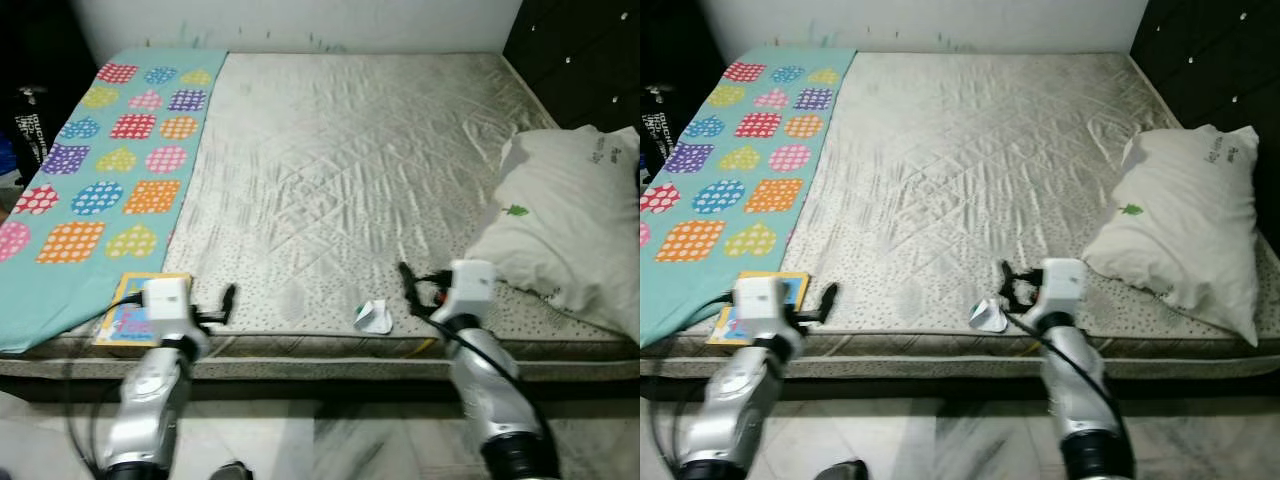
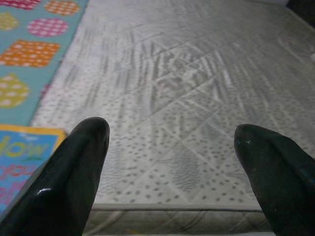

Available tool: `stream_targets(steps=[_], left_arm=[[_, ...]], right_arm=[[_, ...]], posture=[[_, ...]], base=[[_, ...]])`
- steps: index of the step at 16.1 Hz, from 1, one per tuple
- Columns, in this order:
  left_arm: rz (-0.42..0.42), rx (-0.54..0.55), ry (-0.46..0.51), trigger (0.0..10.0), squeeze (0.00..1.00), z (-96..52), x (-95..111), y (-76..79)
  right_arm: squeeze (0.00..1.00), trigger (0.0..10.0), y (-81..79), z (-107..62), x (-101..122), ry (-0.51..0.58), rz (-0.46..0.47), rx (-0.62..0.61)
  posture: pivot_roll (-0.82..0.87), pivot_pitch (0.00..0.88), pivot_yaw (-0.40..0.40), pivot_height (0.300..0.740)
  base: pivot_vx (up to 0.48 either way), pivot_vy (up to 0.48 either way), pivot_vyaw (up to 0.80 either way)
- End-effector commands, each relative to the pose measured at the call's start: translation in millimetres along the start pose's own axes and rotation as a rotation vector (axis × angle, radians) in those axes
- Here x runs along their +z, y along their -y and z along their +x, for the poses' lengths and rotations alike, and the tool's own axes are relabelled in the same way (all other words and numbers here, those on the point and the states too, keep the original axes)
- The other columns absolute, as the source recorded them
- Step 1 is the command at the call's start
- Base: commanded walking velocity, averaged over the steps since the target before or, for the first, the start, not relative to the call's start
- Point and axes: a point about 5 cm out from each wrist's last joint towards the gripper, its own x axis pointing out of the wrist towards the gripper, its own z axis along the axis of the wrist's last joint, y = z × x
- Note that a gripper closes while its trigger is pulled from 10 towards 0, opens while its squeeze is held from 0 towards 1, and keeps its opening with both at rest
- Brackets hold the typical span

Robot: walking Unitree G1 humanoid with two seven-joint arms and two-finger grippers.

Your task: Clean up the room

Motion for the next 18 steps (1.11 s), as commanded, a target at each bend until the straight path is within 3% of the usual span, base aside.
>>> stream_targets(steps=[1, 7, 10, 12, 18], left_arm=[[0.013, 0.025, -0.003, 10.0, 0.00, -3.0, -0.5, -7.9], [0.007, 0.018, 0.003, 10.0, 0.00, -2.1, 0.9, -7.5], [0.087, 0.035, 0.020, 10.0, 0.00, -0.6, 6.9, -8.5], [0.051, -0.033, 0.010, 10.0, 0.00, -1.5, 4.2, -3.1], [0.017, -0.044, 0.021, 10.0, 0.00, -2.6, 3.4, -2.6]], right_arm=[[0.00, 10.0, -4.4, 0.9, -1.4, -0.010, 0.010, 0.012], [0.00, 10.0, -4.3, 1.3, -0.7, -0.006, 0.010, 0.009], [0.00, 10.0, -4.4, 1.0, 0.1, -0.001, 0.004, 0.010], [0.00, 10.0, -4.1, 1.0, -0.1, -0.002, 0.004, 0.009], [0.00, 10.0, -2.7, 0.6, -0.5, -0.002, 0.019, 0.001]], posture=[[0.04, 0.146, -0.034, 0.740], [0.04, 0.147, -0.034, 0.740], [0.04, 0.150, -0.036, 0.740], [0.04, 0.150, -0.036, 0.740], [0.03, 0.150, -0.033, 0.740]], base=[[0.000, -0.262, 0.00], [0.000, -0.131, 0.00], [0.000, 0.000, 0.00], [0.000, 0.000, 0.50], [0.000, 0.000, 0.07]])
